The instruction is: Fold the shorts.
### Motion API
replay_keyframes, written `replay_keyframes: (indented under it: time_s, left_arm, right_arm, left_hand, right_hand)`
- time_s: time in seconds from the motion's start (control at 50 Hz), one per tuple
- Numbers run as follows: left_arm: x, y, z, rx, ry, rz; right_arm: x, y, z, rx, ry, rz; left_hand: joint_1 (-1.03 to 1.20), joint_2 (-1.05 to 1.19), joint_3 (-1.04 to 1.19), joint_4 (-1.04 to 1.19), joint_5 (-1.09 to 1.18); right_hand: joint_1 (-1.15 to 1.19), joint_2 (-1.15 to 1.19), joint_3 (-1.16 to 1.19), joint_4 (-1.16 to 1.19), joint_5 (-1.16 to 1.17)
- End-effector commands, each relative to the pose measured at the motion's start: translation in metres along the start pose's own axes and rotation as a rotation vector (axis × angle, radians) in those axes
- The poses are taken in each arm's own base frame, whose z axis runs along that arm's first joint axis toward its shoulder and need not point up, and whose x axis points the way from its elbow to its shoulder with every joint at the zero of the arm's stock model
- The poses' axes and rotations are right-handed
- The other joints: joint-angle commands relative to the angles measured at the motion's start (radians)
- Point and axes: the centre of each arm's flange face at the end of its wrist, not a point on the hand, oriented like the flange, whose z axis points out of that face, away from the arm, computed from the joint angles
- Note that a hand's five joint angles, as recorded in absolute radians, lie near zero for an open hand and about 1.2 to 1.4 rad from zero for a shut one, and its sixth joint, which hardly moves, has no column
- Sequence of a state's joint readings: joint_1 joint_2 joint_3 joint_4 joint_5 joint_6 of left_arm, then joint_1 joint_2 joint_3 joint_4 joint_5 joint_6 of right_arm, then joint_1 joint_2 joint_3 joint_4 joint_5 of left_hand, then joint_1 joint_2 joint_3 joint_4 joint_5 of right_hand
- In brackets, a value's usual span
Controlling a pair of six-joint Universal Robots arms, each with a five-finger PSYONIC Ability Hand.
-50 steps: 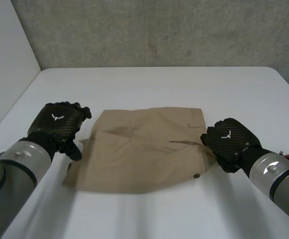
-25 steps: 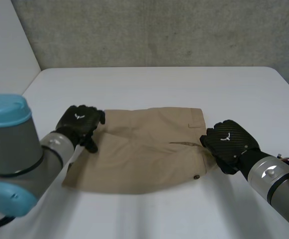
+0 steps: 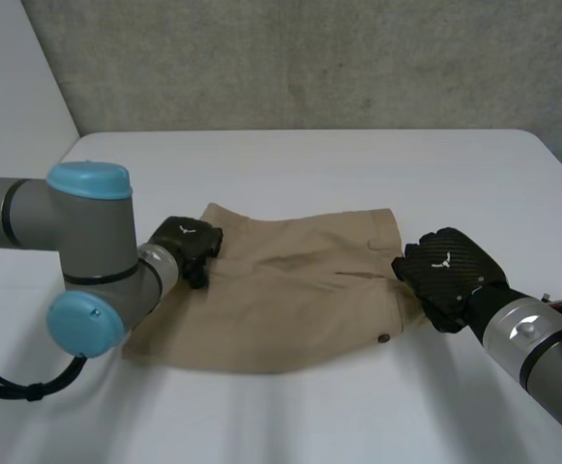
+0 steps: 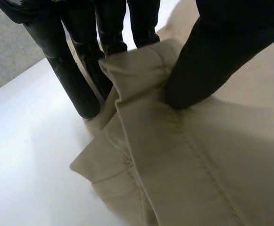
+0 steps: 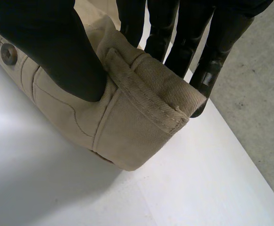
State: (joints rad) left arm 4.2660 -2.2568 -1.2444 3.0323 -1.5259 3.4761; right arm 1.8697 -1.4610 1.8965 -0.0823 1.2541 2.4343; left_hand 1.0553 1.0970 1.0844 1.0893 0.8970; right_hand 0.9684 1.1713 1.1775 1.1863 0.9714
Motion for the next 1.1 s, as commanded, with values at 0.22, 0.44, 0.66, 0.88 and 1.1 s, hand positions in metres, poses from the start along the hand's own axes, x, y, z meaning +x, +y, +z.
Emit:
replay_keyframes:
  time_s: [0.22,0.44,0.66,0.88,1.1]
  left_arm:
    - [-0.017,-0.058,-0.107,0.183,-0.089,-0.001]
    - [-0.003,-0.009,-0.128,0.047,-0.056,0.001]
    - [-0.001,0.013,-0.117,-0.001,-0.059,-0.007]
    - [-0.001,0.011,-0.113,0.031,-0.068,-0.005]
    - [0.012,0.025,-0.103,-0.017,-0.028,0.002]
  right_arm:
    - [0.023,-0.031,-0.001,0.012,0.006,0.005]
    - [0.019,-0.034,-0.006,-0.039,-0.066,0.098]
    - [0.006,-0.017,0.000,-0.097,-0.113,0.121]
    - [0.001,-0.012,-0.002,-0.113,-0.121,0.124]
    - [0.016,-0.036,-0.020,0.032,-0.010,0.095]
  left_hand:
    - [0.341,0.299,0.312,0.307,0.325]
    - [-0.213,-0.255,-0.242,-0.247,-0.229]
    - [-0.272,-0.314,-0.301,-0.306,-0.288]
    - [-0.489,-0.531,-0.519,-0.523,-0.506]
    - [-0.475,-0.517,-0.504,-0.509,-0.491]
  right_hand:
    - [0.428,0.225,0.219,0.210,0.250]
    - [0.428,0.225,0.219,0.210,0.250]
    - [0.428,0.225,0.219,0.210,0.250]
    - [0.428,0.225,0.219,0.210,0.250]
    - [0.428,0.225,0.219,0.210,0.250]
